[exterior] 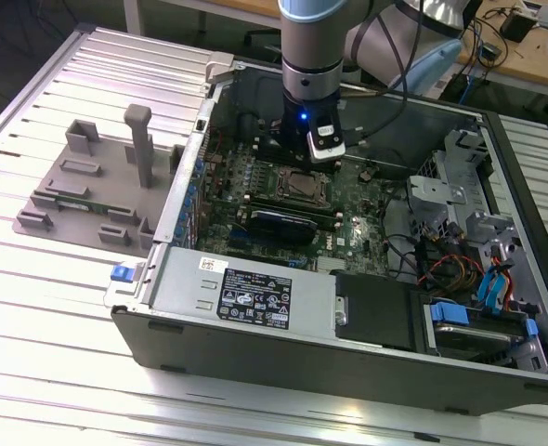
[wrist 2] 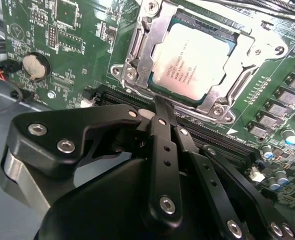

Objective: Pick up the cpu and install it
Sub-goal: 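Install the first cpu locking lever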

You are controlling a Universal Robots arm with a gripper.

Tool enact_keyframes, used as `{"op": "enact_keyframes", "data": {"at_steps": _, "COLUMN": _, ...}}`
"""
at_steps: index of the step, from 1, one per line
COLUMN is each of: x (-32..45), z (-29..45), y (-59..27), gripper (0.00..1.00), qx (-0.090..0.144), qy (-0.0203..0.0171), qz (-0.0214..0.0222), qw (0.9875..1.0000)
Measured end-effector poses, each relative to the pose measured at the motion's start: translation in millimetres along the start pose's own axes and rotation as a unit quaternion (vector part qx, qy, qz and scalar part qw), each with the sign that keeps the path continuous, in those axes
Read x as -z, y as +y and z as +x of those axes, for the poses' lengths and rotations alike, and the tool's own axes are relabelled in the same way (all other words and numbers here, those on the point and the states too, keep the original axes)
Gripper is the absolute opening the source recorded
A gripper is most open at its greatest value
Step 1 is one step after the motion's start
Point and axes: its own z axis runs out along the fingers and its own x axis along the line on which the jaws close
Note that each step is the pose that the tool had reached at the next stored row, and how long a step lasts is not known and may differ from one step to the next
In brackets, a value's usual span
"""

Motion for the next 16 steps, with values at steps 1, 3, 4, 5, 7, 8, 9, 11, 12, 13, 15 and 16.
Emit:
{"op": "enact_keyframes", "data": {"at_steps": 1, "x": -0.1, "z": -0.4, "y": 0.0, "gripper": 0.11, "qx": -0.004, "qy": -0.0006, "qz": 0.0007, "qw": 1.0}}
{"op": "enact_keyframes", "data": {"at_steps": 3, "x": -0.2, "z": -0.5, "y": 0.1, "gripper": 0.11, "qx": -0.005, "qy": -0.0007, "qz": 0.0004, "qw": 1.0}}
{"op": "enact_keyframes", "data": {"at_steps": 4, "x": -0.2, "z": -0.5, "y": 0.1, "gripper": 0.11, "qx": -0.005, "qy": -0.0007, "qz": 0.0, "qw": 1.0}}
{"op": "enact_keyframes", "data": {"at_steps": 5, "x": -0.3, "z": -0.5, "y": 0.2, "gripper": 0.11, "qx": -0.005, "qy": -0.0007, "qz": 0.0002, "qw": 1.0}}
{"op": "enact_keyframes", "data": {"at_steps": 7, "x": 0.7, "z": -0.7, "y": 0.3, "gripper": 0.11, "qx": -0.005, "qy": -0.0012, "qz": 0.0033, "qw": 1.0}}
{"op": "enact_keyframes", "data": {"at_steps": 8, "x": 7.5, "z": -1.9, "y": 1.5, "gripper": 0.11, "qx": -0.004, "qy": -0.0018, "qz": 0.0061, "qw": 1.0}}
{"op": "enact_keyframes", "data": {"at_steps": 9, "x": 12.2, "z": -2.8, "y": 2.2, "gripper": 0.11, "qx": -0.004, "qy": -0.0021, "qz": 0.0085, "qw": 1.0}}
{"op": "enact_keyframes", "data": {"at_steps": 11, "x": 18.1, "z": -4.0, "y": 3.2, "gripper": 0.11, "qx": -0.003, "qy": -0.0029, "qz": 0.0131, "qw": 0.9999}}
{"op": "enact_keyframes", "data": {"at_steps": 12, "x": 19.1, "z": -4.5, "y": 3.5, "gripper": 0.11, "qx": -0.002, "qy": -0.0032, "qz": 0.0164, "qw": 0.9999}}
{"op": "enact_keyframes", "data": {"at_steps": 13, "x": 19.5, "z": -5.1, "y": 3.6, "gripper": 0.11, "qx": -0.002, "qy": -0.0028, "qz": 0.0195, "qw": 0.9998}}
{"op": "enact_keyframes", "data": {"at_steps": 15, "x": 20.0, "z": -7.0, "y": 4.0, "gripper": 0.11, "qx": -0.005, "qy": 0.0048, "qz": 0.0453, "qw": 0.999}}
{"op": "enact_keyframes", "data": {"at_steps": 16, "x": 19.9, "z": -7.9, "y": 4.2, "gripper": 0.11, "qx": -0.005, "qy": 0.0124, "qz": 0.0607, "qw": 0.9981}}
